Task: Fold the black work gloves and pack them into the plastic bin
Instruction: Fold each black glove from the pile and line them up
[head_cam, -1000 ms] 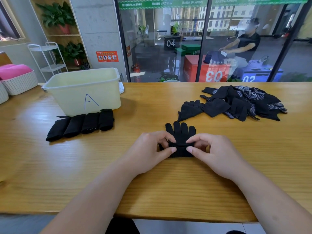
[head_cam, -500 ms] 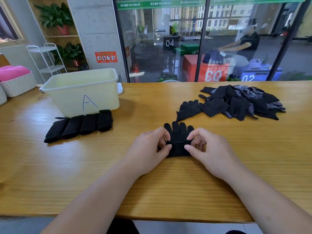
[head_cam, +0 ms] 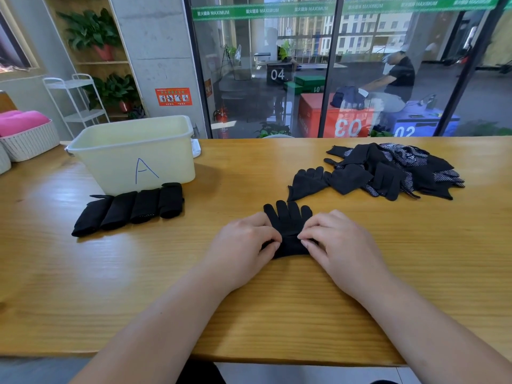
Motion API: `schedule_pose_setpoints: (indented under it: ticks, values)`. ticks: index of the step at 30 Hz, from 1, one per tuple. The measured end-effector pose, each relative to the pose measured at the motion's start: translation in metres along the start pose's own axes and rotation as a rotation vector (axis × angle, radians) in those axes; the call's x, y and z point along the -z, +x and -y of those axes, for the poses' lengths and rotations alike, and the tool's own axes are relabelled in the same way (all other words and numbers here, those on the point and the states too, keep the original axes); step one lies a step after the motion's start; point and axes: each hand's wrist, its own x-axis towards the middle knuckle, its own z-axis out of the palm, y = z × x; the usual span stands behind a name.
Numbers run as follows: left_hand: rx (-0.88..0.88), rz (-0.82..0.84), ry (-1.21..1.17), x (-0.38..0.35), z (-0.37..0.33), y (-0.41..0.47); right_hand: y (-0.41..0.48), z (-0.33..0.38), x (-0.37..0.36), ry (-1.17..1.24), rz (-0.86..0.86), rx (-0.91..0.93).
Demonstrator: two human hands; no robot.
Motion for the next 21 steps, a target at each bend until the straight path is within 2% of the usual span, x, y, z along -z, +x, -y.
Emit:
schedule_pose_setpoints:
  ticks: [2, 7, 13, 21]
  values:
    - [-0.028, 0.013, 0.021, -0.001, 0.002, 0.0, -0.001, -0.001, 0.0, -0.058, 0.059, 0.043]
    - [-0.07, 0.101, 0.114, 0.003, 0.005, 0.0, 0.0, 0.001, 0.01, -0.036, 0.225, -0.005]
    - [-0.035, 0.08, 0.095, 0.004, 0.004, 0.002, -0.001, -0.001, 0.012, 0.123, 0.245, -0.103]
    - [0.234, 0.057, -0.331, 0.011, 0.003, -0.001, 0.0, -0.006, 0.013, 0.593, 0.188, -0.396]
